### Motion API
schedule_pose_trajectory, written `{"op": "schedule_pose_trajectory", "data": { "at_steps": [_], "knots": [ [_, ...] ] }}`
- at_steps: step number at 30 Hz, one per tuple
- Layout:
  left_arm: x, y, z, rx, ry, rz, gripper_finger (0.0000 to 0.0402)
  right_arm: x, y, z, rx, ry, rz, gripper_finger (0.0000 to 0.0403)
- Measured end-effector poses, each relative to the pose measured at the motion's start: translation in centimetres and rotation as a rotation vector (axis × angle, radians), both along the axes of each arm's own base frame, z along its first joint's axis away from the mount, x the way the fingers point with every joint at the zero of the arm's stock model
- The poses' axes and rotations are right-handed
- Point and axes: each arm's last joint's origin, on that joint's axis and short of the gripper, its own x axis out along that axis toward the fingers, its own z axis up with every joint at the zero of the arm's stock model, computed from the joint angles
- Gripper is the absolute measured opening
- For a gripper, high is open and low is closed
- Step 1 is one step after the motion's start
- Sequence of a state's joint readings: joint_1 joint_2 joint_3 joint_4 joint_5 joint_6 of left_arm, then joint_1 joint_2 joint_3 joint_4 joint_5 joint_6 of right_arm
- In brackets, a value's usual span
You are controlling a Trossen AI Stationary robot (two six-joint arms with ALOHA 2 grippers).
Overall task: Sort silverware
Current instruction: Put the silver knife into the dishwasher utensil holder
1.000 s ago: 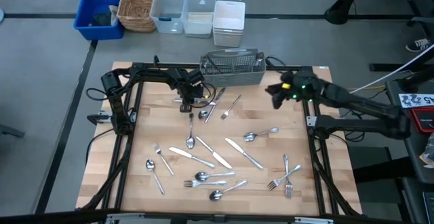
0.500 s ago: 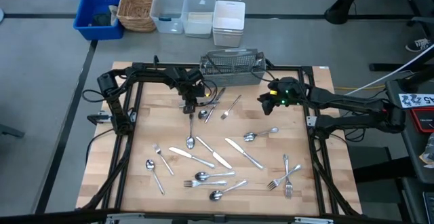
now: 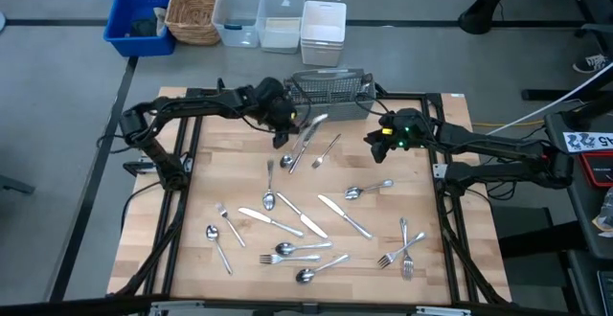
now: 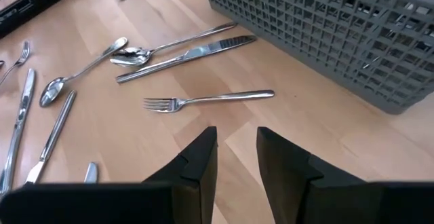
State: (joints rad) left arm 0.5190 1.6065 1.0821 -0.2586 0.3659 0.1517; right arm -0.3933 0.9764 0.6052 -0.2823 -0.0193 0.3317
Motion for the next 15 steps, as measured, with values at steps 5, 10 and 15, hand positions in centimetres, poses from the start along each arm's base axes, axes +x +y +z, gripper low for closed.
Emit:
{"op": "schedule_pose_trajectory", "data": {
  "at_steps": [5, 10, 15],
  "knots": [
    [0.7, 0.8, 3.3, 0.115, -0.269, 0.045, 0.0034, 0.0, 0.0, 0.0, -0.005, 0.001, -0.007, 0.0105],
    [1.6, 1.8, 5.2, 0.223, -0.497, 0.103, 0.0035, 0.0, 0.0, 0.0, -0.005, 0.002, -0.006, 0.0105],
    [2.6, 2.7, 4.4, 0.351, -0.545, 0.144, 0.0035, 0.0, 0.0, 0.0, -0.005, 0.001, -0.007, 0.0105]
  ]
}}
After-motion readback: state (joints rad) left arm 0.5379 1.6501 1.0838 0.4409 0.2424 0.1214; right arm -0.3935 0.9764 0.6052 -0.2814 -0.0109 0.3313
